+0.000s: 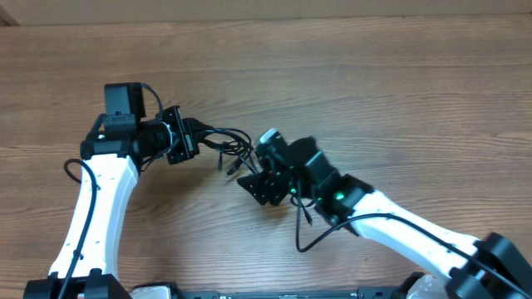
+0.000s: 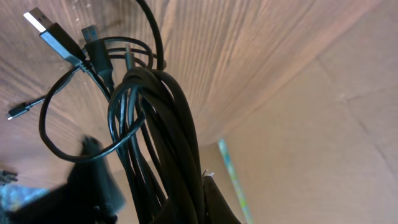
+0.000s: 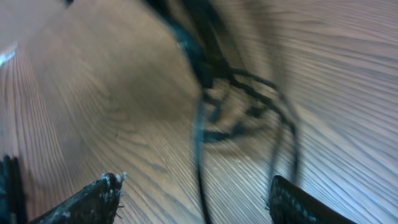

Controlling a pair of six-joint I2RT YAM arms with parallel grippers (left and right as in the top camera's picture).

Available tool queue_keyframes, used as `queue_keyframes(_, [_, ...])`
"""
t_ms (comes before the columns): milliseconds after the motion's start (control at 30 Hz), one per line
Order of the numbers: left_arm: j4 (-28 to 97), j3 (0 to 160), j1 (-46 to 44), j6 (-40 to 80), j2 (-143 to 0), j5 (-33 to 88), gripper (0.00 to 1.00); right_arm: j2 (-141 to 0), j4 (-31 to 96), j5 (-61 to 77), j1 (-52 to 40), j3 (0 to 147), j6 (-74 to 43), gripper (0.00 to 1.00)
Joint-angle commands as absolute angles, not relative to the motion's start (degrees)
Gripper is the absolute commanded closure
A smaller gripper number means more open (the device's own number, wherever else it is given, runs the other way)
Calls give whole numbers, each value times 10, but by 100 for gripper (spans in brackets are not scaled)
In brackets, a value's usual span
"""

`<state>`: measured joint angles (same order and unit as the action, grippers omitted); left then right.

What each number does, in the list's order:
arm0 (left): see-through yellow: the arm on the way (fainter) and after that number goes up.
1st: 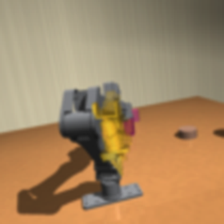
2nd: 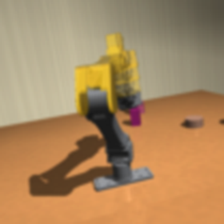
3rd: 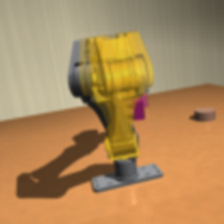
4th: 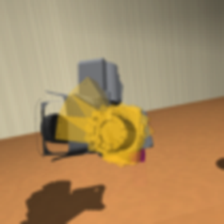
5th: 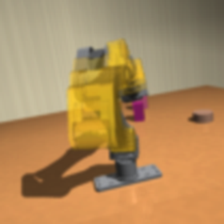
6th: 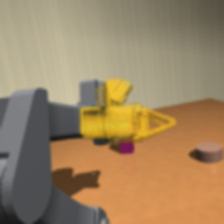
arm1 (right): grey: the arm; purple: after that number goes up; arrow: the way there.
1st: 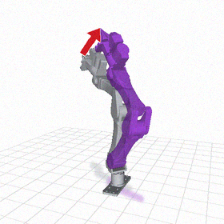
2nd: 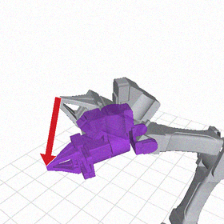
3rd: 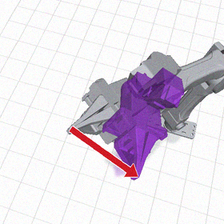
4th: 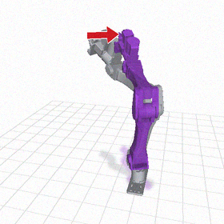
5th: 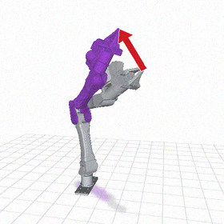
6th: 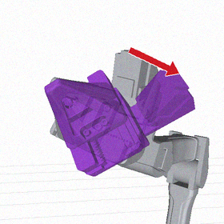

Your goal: Untangle cables

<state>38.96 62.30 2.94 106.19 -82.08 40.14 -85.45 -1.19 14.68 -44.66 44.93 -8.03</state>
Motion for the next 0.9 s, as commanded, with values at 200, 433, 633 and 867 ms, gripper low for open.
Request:
queue_keyframes(200, [342, 632, 11, 1091, -813, 413, 96, -814, 84, 137, -447, 451, -192, 96])
queue_keyframes(433, [327, 632, 56, 1056, -813, 356, 96, -569, 307, 133, -404, 451, -163, 96])
queue_keyframes(633, [326, 632, 58, 1064, -813, 339, 96, -414, 452, 74, -404, 451, -165, 96])
queue_keyframes(867, [310, 632, 57, 1047, -813, 387, 95, -418, 469, 27, -404, 451, -165, 0])
